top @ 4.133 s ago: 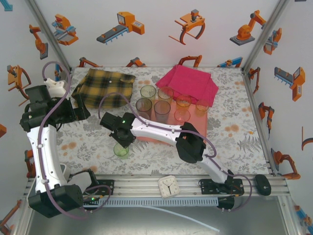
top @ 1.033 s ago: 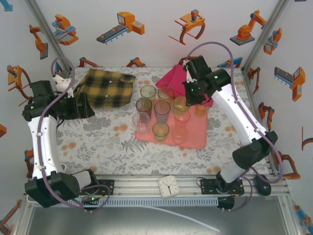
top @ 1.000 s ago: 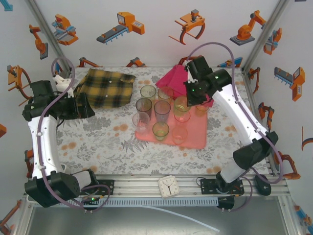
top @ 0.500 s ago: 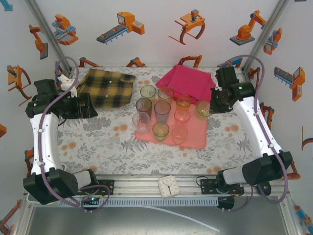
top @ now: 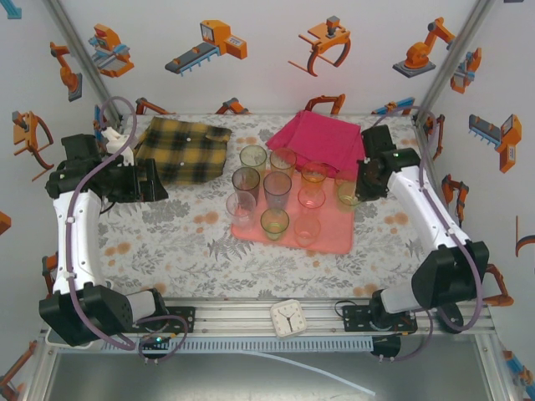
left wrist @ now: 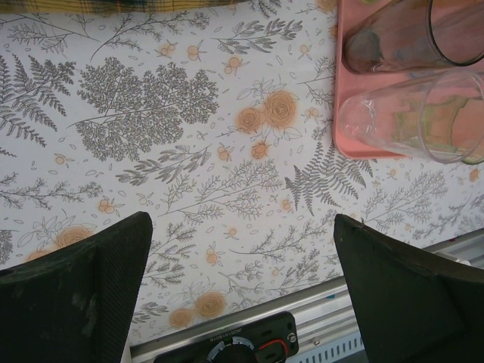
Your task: Place the glasses into the tray
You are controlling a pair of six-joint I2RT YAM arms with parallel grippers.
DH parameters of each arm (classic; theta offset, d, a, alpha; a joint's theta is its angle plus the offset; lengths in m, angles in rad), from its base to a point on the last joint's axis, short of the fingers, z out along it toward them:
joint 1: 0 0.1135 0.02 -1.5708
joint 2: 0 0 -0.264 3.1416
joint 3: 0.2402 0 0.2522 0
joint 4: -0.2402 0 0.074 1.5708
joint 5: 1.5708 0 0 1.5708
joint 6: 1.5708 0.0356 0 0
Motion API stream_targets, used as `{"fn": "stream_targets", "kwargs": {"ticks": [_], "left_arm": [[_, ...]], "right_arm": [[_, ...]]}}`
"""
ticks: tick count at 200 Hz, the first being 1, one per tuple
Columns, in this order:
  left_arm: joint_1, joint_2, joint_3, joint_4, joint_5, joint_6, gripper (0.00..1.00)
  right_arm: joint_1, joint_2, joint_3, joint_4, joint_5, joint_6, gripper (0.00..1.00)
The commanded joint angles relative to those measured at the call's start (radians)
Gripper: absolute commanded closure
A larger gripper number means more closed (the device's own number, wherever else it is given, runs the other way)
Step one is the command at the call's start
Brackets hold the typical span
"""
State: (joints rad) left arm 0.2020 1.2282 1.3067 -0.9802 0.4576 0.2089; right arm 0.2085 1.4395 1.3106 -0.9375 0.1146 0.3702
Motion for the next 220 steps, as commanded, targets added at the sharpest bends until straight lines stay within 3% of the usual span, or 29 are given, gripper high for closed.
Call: {"fn": "stream_targets", "kwargs": {"ticks": [1, 110, 220], "left_arm": [[-0.008, 0.004, -0.008, -0.010, 0.017, 0.020, 0.03], [-0.010, 0.001, -0.007, -0.012, 0.012, 0.007, 0.03], [-0.013, -0.001, -0.010, -0.020, -0.002, 0.007, 0.03]], "right_arm": [[-0.006, 0.017, -0.038, 0.071, 0.042, 0.016, 0.92], [-0.016, 0.135, -0.128, 0.221, 0.006, 0.027, 0.92], [-0.030, 0.190, -0.131, 0.256, 0.004, 0.020, 0.91]]}}
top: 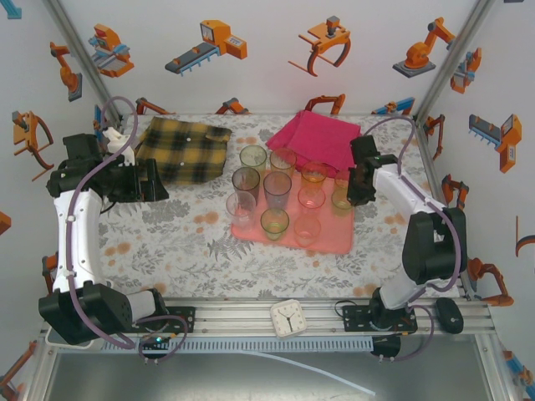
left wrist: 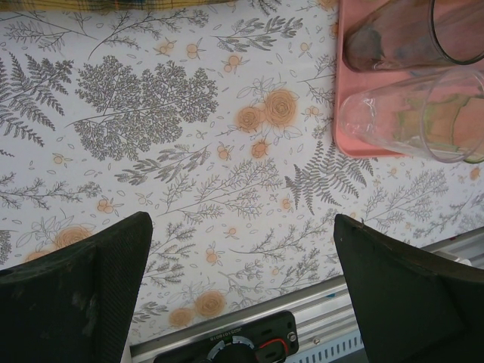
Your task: Place the glasses into the tray
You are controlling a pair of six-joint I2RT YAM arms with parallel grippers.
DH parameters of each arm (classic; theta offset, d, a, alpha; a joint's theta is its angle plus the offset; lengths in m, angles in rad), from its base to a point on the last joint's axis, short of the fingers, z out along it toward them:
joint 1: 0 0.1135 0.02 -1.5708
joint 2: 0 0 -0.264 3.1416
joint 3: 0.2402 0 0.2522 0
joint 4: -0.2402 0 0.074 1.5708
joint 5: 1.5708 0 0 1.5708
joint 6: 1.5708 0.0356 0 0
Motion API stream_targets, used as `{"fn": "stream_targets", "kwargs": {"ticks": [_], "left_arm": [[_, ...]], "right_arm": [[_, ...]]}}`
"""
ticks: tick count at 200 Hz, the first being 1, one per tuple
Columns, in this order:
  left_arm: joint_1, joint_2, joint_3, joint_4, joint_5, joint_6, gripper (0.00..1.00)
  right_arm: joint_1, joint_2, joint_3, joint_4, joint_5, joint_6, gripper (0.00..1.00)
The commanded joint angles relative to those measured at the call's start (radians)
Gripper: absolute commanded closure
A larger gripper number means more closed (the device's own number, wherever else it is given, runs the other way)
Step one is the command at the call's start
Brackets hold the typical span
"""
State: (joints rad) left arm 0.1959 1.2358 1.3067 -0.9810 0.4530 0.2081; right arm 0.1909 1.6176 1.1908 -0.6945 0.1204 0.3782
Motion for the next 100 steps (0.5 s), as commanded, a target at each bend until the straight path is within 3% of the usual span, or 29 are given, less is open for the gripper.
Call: {"fn": "stream_targets", "kwargs": {"ticks": [1, 100], "left_arm": [[-0.007, -0.008, -0.009, -0.019, 0.002, 0.009, 0.03], [-0.009, -0.012, -0.011, -0.021, 0.000, 0.004, 0.03]], "right_arm": [[-0.013, 0.011, -0.011, 0.013, -0.001, 0.012, 0.90], [-0.032, 0.007, -0.057, 0.050, -0.028, 0.018, 0.88]]}}
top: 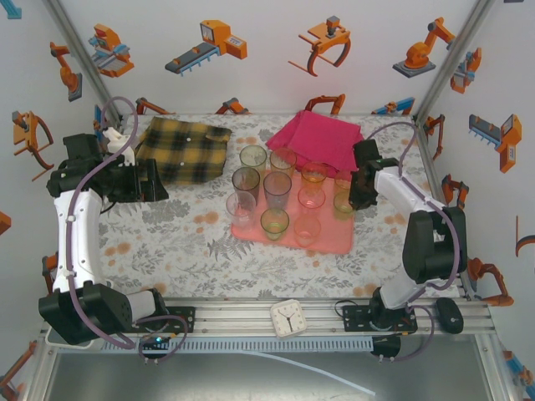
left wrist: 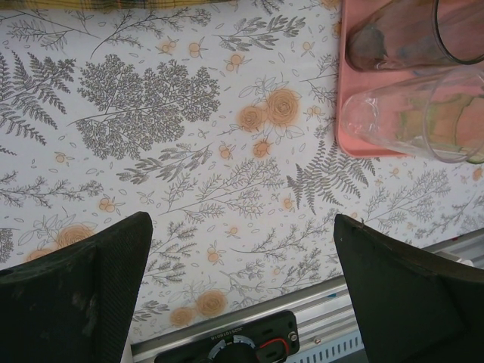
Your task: Place the glasses into the tray
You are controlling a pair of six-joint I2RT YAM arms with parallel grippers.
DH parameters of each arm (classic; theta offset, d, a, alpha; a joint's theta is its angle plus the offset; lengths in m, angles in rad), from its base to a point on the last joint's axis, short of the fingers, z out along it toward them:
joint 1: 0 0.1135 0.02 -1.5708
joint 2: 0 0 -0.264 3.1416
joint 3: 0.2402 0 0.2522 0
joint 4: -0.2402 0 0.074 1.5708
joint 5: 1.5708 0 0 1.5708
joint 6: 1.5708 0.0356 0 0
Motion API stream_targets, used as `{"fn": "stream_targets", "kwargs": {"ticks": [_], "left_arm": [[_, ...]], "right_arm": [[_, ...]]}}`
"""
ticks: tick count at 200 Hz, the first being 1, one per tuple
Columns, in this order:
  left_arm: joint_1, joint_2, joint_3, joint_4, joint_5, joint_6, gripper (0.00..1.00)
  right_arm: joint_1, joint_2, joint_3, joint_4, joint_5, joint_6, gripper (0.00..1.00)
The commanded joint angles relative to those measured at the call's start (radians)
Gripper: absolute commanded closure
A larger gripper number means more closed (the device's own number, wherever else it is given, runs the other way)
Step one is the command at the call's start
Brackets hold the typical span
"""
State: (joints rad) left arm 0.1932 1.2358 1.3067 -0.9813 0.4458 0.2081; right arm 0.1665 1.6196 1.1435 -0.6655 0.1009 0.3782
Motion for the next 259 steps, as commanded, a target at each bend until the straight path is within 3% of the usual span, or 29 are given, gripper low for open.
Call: {"fn": "stream_targets", "kwargs": {"ticks": [1, 141, 259], "left_arm": [[-0.007, -0.012, -0.011, -0.021, 0.008, 0.004, 0.03], [-0.012, -0.021, -0.010, -0.021, 0.004, -0.001, 0.03], [-0.012, -0.002, 0.044, -0.027, -0.011, 0.015, 0.03]], "right_arm": [[-0.008, 0.005, -0.010, 0.022, -0.009, 0.018, 0.88], [-0.010, -0.013, -0.019, 0.021, -0.021, 0.012, 0.77], [-0.011, -0.115, 0.061, -0.056, -0.035, -0.025, 0.66]]}}
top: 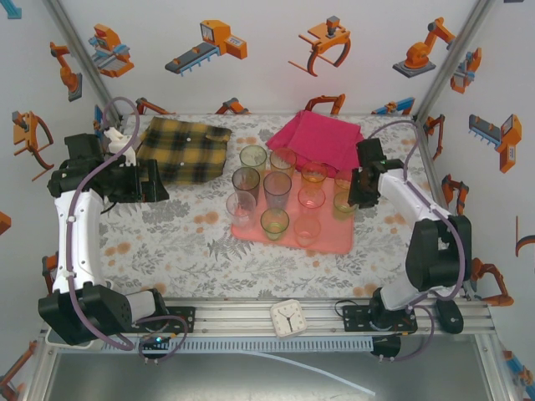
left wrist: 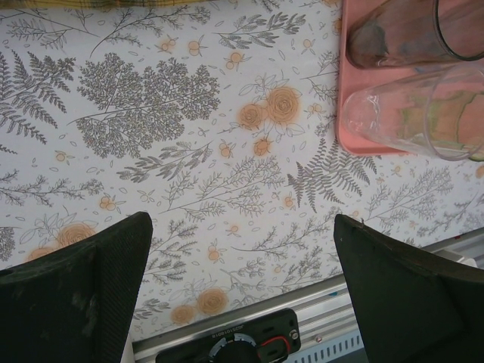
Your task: Place the glasses into the tray
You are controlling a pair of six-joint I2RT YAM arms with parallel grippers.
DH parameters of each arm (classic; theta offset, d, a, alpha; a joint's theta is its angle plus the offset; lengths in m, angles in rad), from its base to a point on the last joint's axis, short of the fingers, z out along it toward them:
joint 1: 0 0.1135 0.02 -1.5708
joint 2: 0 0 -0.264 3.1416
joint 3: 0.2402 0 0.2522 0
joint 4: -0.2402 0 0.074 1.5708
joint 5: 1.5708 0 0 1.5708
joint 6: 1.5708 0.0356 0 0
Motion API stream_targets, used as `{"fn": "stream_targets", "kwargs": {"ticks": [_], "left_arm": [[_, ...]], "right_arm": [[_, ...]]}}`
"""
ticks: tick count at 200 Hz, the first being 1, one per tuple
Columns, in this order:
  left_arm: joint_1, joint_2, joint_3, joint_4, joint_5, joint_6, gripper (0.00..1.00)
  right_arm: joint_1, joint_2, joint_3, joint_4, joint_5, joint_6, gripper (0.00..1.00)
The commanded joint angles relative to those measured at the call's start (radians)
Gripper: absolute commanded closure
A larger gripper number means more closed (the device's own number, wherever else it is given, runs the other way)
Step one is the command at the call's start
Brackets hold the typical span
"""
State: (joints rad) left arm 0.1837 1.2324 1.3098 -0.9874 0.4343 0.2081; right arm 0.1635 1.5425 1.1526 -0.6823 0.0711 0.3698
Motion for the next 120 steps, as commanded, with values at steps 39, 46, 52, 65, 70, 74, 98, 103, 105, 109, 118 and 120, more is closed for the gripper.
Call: {"fn": "stream_targets", "kwargs": {"ticks": [39, 46, 52, 65, 70, 74, 98, 103, 105, 109, 118, 120], "left_arm": [[-0.004, 0.025, 0.084, -0.028, -0.021, 0.027, 0.03], [-0.004, 0.033, 0.095, -0.028, -0.021, 0.026, 0.03], [-0.004, 0.039, 0.103, -0.030, -0.023, 0.024, 0.03], [-0.006, 0.051, 0.118, -0.024, -0.027, 0.017, 0.03], [-0.006, 0.058, 0.124, -0.022, -0.024, 0.016, 0.03], [-0.006, 0.062, 0.129, -0.023, -0.023, 0.014, 0.03], [-0.009, 0.088, 0.163, -0.017, 0.000, -0.004, 0.03], [-0.010, 0.092, 0.171, -0.015, 0.001, -0.008, 0.03], [-0.010, 0.094, 0.174, -0.012, 0.001, -0.009, 0.03], [-0.010, 0.097, 0.180, -0.011, 0.001, -0.012, 0.03], [-0.012, 0.110, 0.195, -0.010, 0.001, -0.017, 0.03], [-0.012, 0.113, 0.198, -0.010, 0.000, -0.018, 0.03]], "right_arm": [[-0.008, -0.081, 0.091, -0.065, -0.001, -0.018, 0.66], [-0.007, -0.092, 0.094, -0.068, 0.001, -0.018, 0.66], [-0.007, -0.102, 0.101, -0.072, 0.001, -0.019, 0.66], [-0.007, -0.122, 0.119, -0.081, -0.002, -0.027, 0.66], [-0.007, -0.132, 0.127, -0.079, -0.006, -0.031, 0.65], [-0.008, -0.139, 0.133, -0.078, -0.009, -0.033, 0.65], [-0.011, -0.173, 0.189, -0.080, -0.029, -0.043, 0.64], [-0.013, -0.176, 0.202, -0.080, -0.042, -0.044, 0.64], [-0.014, -0.178, 0.209, -0.078, -0.047, -0.045, 0.64], [-0.016, -0.178, 0.219, -0.078, -0.056, -0.046, 0.64], [-0.018, -0.184, 0.242, -0.073, -0.071, -0.049, 0.64], [-0.019, -0.185, 0.246, -0.069, -0.078, -0.050, 0.64]]}}
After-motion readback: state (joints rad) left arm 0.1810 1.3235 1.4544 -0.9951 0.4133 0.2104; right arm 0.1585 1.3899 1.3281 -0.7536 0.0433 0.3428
